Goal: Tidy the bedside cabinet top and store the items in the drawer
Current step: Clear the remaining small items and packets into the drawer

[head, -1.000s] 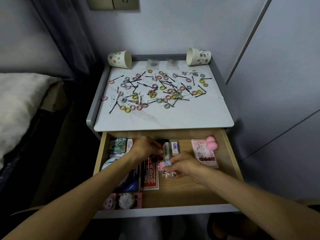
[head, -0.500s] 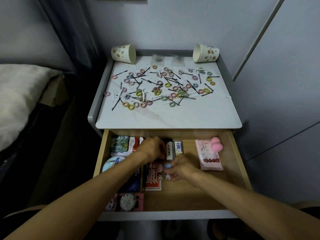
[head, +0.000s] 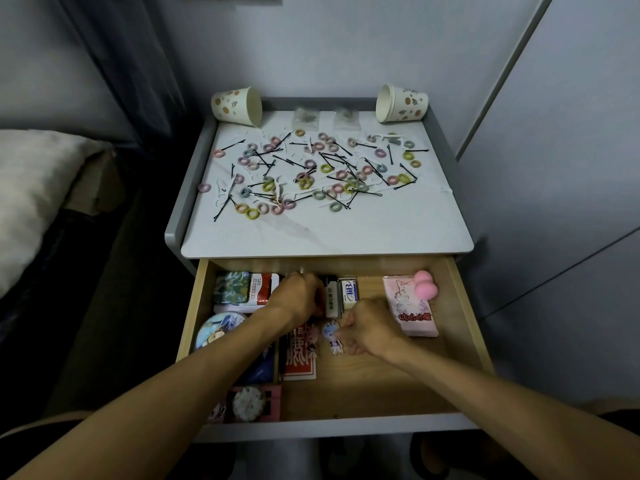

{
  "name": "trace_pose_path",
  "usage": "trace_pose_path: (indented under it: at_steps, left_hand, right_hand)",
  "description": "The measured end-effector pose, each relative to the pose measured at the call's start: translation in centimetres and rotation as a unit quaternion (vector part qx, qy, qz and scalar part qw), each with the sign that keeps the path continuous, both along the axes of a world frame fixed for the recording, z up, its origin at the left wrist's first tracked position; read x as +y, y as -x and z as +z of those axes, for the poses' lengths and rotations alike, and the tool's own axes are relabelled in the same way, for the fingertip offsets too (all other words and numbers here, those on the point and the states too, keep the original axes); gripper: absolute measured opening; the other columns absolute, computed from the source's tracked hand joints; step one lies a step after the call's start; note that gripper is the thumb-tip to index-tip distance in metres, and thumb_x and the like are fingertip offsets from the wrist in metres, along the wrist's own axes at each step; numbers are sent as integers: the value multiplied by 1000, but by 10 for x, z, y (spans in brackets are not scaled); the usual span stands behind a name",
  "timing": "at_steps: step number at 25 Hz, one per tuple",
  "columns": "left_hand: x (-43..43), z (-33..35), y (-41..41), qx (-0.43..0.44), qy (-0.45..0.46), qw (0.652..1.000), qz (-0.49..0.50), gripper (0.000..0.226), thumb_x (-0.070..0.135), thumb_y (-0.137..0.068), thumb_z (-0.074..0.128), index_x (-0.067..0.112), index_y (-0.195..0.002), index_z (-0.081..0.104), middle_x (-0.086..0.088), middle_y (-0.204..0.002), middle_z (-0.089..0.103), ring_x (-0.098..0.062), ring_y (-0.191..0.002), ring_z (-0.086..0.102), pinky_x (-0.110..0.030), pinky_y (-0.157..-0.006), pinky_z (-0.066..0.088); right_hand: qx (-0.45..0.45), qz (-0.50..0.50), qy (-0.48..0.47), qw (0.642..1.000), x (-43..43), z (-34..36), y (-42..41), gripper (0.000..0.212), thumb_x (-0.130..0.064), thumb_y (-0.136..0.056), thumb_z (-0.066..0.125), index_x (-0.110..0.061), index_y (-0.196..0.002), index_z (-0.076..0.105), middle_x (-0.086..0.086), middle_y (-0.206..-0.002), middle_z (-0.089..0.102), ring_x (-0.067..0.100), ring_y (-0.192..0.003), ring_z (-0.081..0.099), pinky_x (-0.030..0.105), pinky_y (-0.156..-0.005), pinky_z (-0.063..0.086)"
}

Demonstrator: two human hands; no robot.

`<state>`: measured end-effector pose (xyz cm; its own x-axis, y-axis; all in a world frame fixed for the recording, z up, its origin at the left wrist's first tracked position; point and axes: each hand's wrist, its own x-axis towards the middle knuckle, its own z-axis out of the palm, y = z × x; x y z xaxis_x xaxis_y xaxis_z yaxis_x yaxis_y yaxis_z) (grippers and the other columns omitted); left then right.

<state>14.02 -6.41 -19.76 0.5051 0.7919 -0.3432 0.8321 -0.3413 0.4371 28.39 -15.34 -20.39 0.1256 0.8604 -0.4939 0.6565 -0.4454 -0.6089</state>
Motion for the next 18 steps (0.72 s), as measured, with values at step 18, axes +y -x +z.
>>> trace_pose_path:
  at_steps: [18]
  left_hand:
    - [17, 156, 17, -217, 34, 972, 78, 9, 24, -92, 66, 16, -94, 69, -1, -84, 74, -9, -63, 68, -19, -53, 53]
  right_hand:
    - [9, 10, -196, 981, 47, 144, -49, 11, -9, -77, 64, -14, -69, 70, 4, -59, 70, 16, -53, 69, 29, -55, 58]
